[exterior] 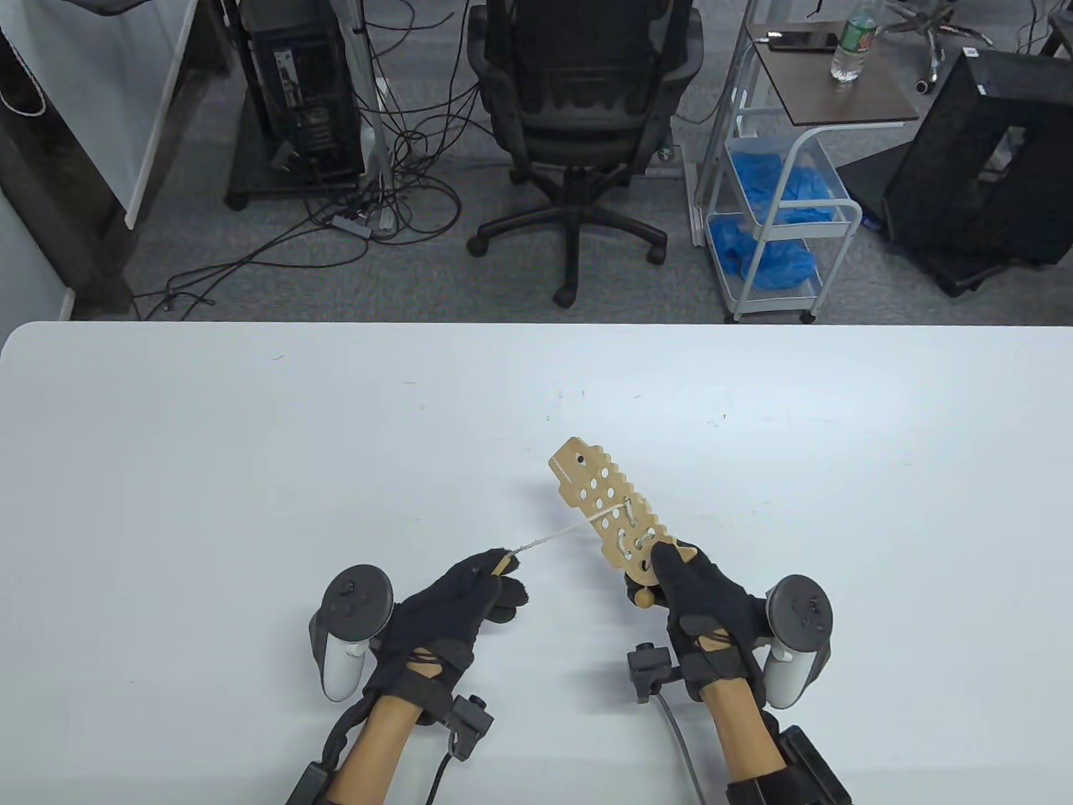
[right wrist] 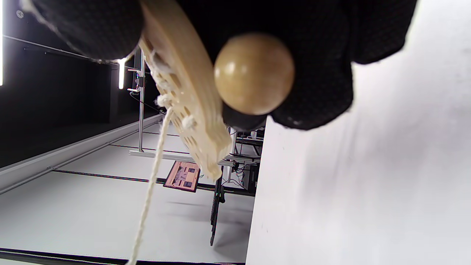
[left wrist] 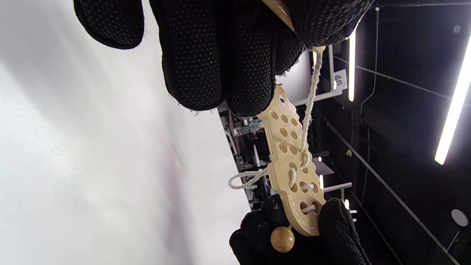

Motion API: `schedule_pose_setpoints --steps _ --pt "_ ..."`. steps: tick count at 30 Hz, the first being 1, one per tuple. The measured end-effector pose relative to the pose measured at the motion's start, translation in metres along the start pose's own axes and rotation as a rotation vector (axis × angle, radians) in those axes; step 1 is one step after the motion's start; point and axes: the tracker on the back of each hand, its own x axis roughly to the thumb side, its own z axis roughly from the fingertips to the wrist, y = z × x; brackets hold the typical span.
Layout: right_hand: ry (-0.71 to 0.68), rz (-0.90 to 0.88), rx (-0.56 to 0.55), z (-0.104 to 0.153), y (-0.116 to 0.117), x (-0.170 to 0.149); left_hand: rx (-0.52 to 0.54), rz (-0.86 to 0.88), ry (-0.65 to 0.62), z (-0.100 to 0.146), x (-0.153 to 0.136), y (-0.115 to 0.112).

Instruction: Remove rope from all holes on crocodile lacing toy

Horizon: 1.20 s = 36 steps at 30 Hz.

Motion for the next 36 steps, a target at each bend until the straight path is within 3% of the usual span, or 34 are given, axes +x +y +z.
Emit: schedule_pose_setpoints --steps 36 --pt "0.041 -0.044 -0.046 -0.0015 -0.0093 0.0012 -0.002 0.004 0.003 0.0016 0.0053 -0.0015"
